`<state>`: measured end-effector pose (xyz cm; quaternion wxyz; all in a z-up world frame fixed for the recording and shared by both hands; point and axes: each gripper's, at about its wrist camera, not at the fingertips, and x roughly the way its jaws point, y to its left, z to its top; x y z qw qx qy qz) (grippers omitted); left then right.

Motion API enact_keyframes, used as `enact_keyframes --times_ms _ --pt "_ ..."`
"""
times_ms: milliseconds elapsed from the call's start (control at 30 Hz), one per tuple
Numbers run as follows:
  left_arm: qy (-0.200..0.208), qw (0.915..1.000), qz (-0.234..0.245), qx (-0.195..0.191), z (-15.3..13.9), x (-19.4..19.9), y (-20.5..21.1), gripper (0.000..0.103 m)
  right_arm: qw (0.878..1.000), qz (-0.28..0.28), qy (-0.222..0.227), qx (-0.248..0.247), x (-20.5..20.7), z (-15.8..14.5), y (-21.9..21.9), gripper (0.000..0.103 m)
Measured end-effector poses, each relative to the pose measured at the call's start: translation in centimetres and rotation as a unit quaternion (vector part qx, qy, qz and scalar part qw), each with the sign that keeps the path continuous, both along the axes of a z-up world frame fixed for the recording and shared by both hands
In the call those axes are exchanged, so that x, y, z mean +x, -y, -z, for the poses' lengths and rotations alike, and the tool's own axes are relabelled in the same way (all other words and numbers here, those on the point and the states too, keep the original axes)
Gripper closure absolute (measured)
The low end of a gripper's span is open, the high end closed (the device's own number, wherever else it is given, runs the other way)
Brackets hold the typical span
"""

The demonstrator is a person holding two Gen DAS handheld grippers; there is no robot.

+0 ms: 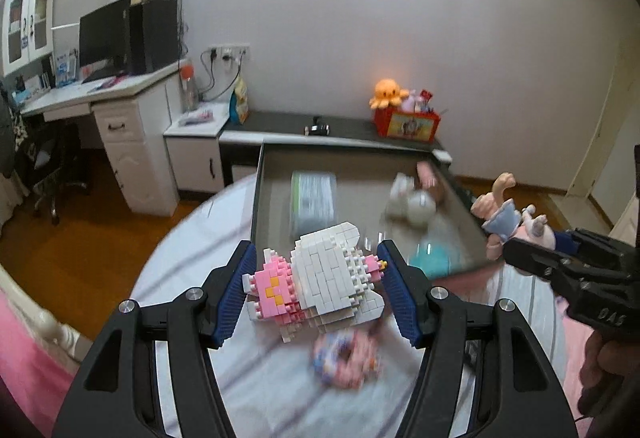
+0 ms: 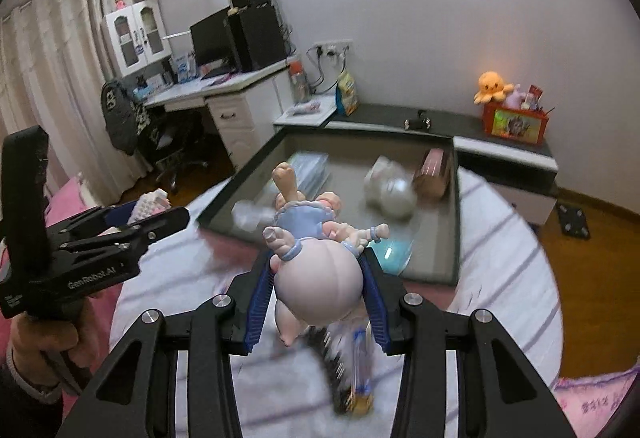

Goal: Organize rigid objects
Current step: 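Carry the block figure and pig doll into the pink box and release both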

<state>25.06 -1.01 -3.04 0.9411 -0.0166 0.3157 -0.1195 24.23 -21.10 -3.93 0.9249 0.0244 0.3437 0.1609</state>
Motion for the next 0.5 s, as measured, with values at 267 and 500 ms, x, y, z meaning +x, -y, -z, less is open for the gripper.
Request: enact_keyframes --times_ms 267,500 --pt "0.000 0.9999 0.003 -0.011 -1.0 6.7 1.4 0.039 1.000 0.021 0.002 0.008 6.5 -0.2 0.2 0.059" --pt "-0.034 0.9994 0.004 -0.002 1.9 11.4 2.9 0.039 0.999 0.024 -0.030 0.022 10.0 2.2 0.4 0.059"
